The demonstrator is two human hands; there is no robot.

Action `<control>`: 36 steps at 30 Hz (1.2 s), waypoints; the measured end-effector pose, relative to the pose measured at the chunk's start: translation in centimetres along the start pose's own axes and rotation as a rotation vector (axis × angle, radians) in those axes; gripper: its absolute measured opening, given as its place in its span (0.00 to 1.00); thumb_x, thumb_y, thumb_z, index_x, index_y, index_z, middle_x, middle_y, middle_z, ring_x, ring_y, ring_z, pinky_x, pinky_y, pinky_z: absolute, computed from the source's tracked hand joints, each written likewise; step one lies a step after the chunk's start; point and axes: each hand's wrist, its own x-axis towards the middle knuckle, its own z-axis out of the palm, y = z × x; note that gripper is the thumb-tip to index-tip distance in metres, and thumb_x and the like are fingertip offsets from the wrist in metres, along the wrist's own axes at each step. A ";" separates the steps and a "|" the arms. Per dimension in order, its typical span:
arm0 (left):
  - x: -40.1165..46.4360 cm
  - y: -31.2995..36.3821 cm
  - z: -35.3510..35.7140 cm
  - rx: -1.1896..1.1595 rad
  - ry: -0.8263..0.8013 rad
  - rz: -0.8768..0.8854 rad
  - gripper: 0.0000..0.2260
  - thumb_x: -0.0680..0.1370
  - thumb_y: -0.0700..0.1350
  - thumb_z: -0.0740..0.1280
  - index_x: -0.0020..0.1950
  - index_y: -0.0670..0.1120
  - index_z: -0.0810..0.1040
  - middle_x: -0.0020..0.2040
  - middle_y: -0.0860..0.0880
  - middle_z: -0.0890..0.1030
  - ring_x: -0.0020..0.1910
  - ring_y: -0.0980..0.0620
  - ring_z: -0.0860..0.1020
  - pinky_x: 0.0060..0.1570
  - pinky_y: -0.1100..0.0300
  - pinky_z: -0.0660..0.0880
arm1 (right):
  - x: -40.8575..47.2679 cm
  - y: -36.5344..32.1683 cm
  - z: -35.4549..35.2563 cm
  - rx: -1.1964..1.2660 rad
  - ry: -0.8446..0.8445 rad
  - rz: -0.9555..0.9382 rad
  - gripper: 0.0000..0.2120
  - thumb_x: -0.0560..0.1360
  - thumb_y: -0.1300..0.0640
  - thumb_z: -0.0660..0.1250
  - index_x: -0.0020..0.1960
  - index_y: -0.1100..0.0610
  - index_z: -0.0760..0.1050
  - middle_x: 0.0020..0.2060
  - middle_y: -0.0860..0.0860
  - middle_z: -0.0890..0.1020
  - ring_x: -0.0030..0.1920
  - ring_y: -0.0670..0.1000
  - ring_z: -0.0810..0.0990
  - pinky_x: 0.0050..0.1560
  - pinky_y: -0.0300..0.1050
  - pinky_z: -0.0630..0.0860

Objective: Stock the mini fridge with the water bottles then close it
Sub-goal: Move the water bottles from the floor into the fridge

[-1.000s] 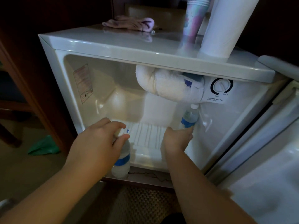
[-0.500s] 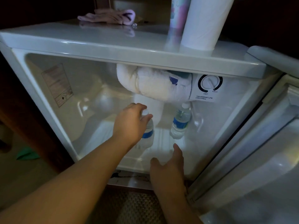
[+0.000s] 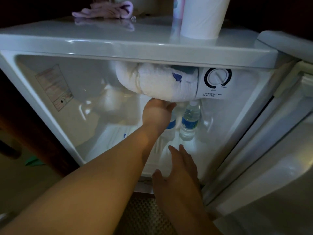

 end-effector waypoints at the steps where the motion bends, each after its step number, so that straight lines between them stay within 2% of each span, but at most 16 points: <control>1: 0.2 -0.1 0.5 -0.022 -0.003 -0.015 0.15 0.82 0.53 0.69 0.59 0.42 0.83 0.52 0.42 0.84 0.51 0.43 0.81 0.52 0.56 0.74 | -0.1 0.0 -0.3 -0.004 -0.010 0.000 0.37 0.80 0.42 0.64 0.81 0.39 0.48 0.81 0.37 0.43 0.81 0.46 0.42 0.81 0.53 0.52; 4: 0.2 -0.6 2.0 0.026 -0.003 0.013 0.17 0.81 0.53 0.69 0.59 0.40 0.81 0.53 0.41 0.83 0.53 0.42 0.80 0.55 0.55 0.73 | -0.3 0.1 -1.1 -0.003 -0.020 0.005 0.36 0.80 0.44 0.64 0.81 0.40 0.49 0.81 0.38 0.43 0.81 0.46 0.42 0.81 0.52 0.52; 7: -0.4 -1.4 3.2 0.117 0.022 0.117 0.20 0.77 0.49 0.74 0.63 0.38 0.78 0.57 0.40 0.81 0.58 0.39 0.77 0.59 0.53 0.69 | -0.2 -0.1 -1.6 -0.005 -0.025 0.000 0.35 0.80 0.44 0.64 0.81 0.40 0.49 0.82 0.39 0.44 0.81 0.47 0.42 0.81 0.50 0.52; 9: -0.9 -2.1 3.7 0.101 0.003 0.106 0.26 0.74 0.47 0.76 0.66 0.37 0.74 0.57 0.40 0.79 0.57 0.38 0.76 0.60 0.49 0.70 | -0.2 -0.3 -1.9 0.001 -0.022 -0.005 0.35 0.80 0.44 0.64 0.81 0.40 0.50 0.82 0.40 0.45 0.81 0.47 0.43 0.81 0.50 0.52; 12: -1.6 -3.2 3.9 0.059 -0.063 -0.024 0.40 0.73 0.53 0.75 0.77 0.40 0.61 0.59 0.40 0.76 0.56 0.41 0.76 0.57 0.48 0.74 | -0.1 -0.5 -2.2 0.014 -0.021 -0.010 0.36 0.80 0.45 0.64 0.81 0.40 0.49 0.82 0.40 0.46 0.81 0.47 0.44 0.81 0.50 0.52; 13: -1.7 -3.5 4.0 0.036 -0.106 -0.073 0.39 0.74 0.55 0.75 0.78 0.43 0.61 0.60 0.41 0.77 0.56 0.41 0.78 0.54 0.51 0.75 | -0.1 -0.6 -2.2 0.019 -0.021 -0.012 0.36 0.80 0.45 0.64 0.81 0.40 0.48 0.82 0.39 0.46 0.81 0.47 0.44 0.81 0.50 0.52; 15: -1.6 -3.9 4.4 -0.008 -0.174 -0.098 0.30 0.76 0.53 0.74 0.73 0.44 0.67 0.57 0.43 0.81 0.54 0.42 0.81 0.47 0.57 0.73 | -0.1 -0.7 -2.3 0.025 -0.021 -0.016 0.36 0.80 0.45 0.64 0.81 0.40 0.47 0.81 0.38 0.45 0.81 0.46 0.44 0.81 0.49 0.52; 17: -1.5 -3.7 4.6 -0.055 -0.177 -0.088 0.24 0.77 0.50 0.73 0.69 0.44 0.70 0.56 0.44 0.83 0.52 0.43 0.82 0.45 0.58 0.71 | -0.1 -0.8 -2.3 0.023 -0.021 -0.034 0.36 0.80 0.46 0.64 0.81 0.40 0.46 0.81 0.37 0.45 0.81 0.45 0.44 0.81 0.48 0.53; 24: -1.2 -3.3 5.3 -0.146 -0.124 -0.107 0.23 0.77 0.48 0.74 0.69 0.44 0.71 0.55 0.44 0.84 0.51 0.44 0.82 0.45 0.59 0.70 | -0.4 -1.0 -2.0 0.048 -0.041 -0.052 0.39 0.80 0.47 0.64 0.81 0.40 0.43 0.81 0.37 0.44 0.81 0.44 0.43 0.81 0.49 0.51; 27: -1.3 -3.7 5.3 -0.165 -0.156 -0.121 0.27 0.77 0.49 0.74 0.72 0.45 0.68 0.57 0.44 0.83 0.54 0.44 0.82 0.46 0.60 0.70 | -0.3 -1.1 -1.8 0.017 -0.007 -0.075 0.38 0.80 0.49 0.64 0.80 0.41 0.43 0.82 0.40 0.48 0.81 0.46 0.47 0.81 0.50 0.54; 29: -1.5 -4.1 4.5 -0.167 -0.206 -0.146 0.35 0.77 0.52 0.75 0.78 0.46 0.62 0.62 0.43 0.81 0.60 0.43 0.80 0.48 0.60 0.72 | -0.2 -1.1 -1.7 -0.001 0.009 -0.080 0.38 0.80 0.51 0.64 0.81 0.42 0.43 0.82 0.41 0.50 0.81 0.46 0.49 0.81 0.50 0.55; 32: -2.7 -5.0 1.7 -0.141 -0.248 -0.228 0.45 0.76 0.56 0.75 0.83 0.48 0.52 0.75 0.41 0.72 0.72 0.44 0.73 0.63 0.55 0.73 | -0.1 -1.5 -1.3 -0.033 -0.010 -0.081 0.39 0.81 0.51 0.65 0.82 0.43 0.44 0.82 0.42 0.49 0.81 0.46 0.47 0.81 0.50 0.54; 34: -4.4 -5.8 -1.4 -0.114 -0.236 -0.217 0.42 0.77 0.55 0.74 0.83 0.48 0.54 0.76 0.42 0.70 0.73 0.45 0.72 0.68 0.53 0.73 | -0.2 -2.2 -0.9 -0.039 -0.036 -0.078 0.39 0.80 0.51 0.66 0.82 0.41 0.45 0.82 0.41 0.48 0.81 0.46 0.46 0.81 0.52 0.54; 36: -6.8 -6.9 -5.1 -0.090 -0.228 -0.196 0.36 0.78 0.54 0.73 0.81 0.50 0.59 0.73 0.45 0.73 0.70 0.48 0.74 0.64 0.55 0.74 | -0.4 -3.0 -0.1 -0.052 -0.060 -0.114 0.39 0.80 0.50 0.66 0.82 0.41 0.46 0.82 0.40 0.47 0.82 0.46 0.45 0.81 0.51 0.52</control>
